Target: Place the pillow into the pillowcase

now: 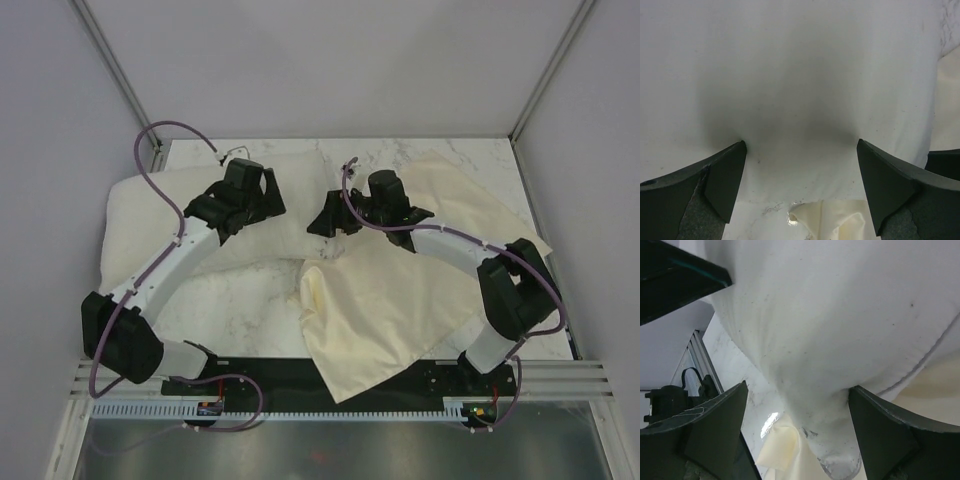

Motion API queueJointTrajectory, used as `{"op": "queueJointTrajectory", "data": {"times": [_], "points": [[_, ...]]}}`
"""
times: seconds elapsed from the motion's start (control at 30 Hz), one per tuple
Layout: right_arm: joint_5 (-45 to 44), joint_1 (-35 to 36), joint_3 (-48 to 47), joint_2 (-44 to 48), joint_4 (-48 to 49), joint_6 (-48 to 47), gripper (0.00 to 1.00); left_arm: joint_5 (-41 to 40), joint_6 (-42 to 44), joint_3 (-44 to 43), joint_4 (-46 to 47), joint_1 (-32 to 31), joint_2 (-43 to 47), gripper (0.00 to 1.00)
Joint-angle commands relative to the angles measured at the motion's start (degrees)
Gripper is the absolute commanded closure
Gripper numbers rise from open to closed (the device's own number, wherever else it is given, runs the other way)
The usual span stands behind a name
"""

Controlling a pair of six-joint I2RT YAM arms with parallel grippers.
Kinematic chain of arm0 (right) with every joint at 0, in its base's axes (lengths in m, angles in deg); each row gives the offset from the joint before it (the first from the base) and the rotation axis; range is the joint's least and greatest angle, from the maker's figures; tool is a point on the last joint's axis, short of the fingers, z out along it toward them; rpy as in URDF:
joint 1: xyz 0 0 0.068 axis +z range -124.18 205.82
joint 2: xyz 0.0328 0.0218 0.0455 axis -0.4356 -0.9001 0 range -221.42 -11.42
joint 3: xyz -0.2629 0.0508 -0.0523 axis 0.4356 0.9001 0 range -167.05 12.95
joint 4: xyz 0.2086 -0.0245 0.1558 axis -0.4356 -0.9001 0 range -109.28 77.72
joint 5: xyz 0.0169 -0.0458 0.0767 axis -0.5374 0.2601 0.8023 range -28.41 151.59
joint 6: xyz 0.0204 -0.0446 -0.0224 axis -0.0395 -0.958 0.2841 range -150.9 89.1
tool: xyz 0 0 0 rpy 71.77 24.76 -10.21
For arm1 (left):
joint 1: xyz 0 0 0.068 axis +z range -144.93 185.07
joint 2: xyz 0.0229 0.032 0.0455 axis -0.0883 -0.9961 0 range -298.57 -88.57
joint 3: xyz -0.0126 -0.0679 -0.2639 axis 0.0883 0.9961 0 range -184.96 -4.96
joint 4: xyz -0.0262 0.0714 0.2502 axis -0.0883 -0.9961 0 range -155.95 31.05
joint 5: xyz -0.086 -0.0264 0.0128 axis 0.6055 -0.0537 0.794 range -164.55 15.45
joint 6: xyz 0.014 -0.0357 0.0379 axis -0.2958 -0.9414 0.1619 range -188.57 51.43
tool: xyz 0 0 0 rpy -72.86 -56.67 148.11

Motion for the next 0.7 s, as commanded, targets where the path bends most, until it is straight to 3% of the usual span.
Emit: {"op": "queueJointTrajectory", "data": {"times": [0.0, 0.17, 0.37, 0.43, 0.47, 0.5, 0.53, 0.57, 0.67], "points": [[3.2, 0.07, 1.85, 7.28, 0.61, -3.47, 0.1, -4.27, 5.78, -6.66, -4.05, -5.69, -3.33, 0.0], [2.12, 0.16, 4.65, 11.42, -1.96, -4.8, 0.09, -7.96, 5.52, -14.49, -7.86, -9.67, -14.91, 0.0], [0.82, 0.16, 9.93, 16.25, -2.57, -5.23, 0.09, -9.46, 4.21, -16.79, -9.17, -8.01, -26.98, 0.01], [-2.25, 0.16, 10.64, 18.7, -7.13, -7.08, 0.08, -7.97, 3.41, -14.08, -8.48, -5.29, -27.08, 0.22], [-5.49, 0.25, 11.16, 19.33, -11.06, -8.04, 0.08, -5.96, 3.5, -12.76, -5.6, -4.32, -26.29, 0.4], [-6.65, 0.42, 11.6, 19.86, -12.5, -8.66, 0.08, -5.94, 3.5, -9.52, -5.57, -2.4, -22.98, 0.4], [-7.71, 0.51, 12.13, 20.73, -13.47, -9.8, 0.08, -3.59, 4.02, -7.92, -1.92, -1.42, -20.85, 0.59], [-9.63, 1.47, 13.44, 21.09, -14.78, -10.59, 0.08, -1.83, 3.24, -6.34, 0.82, -0.28, -18.14, 0.95], [-12.02, 6.37, 15.38, 21.45, -14.97, -13.4, 0.08, 1.51, 0.52, -0.36, 4.52, 4.91, -7.5, 0.98]]}}
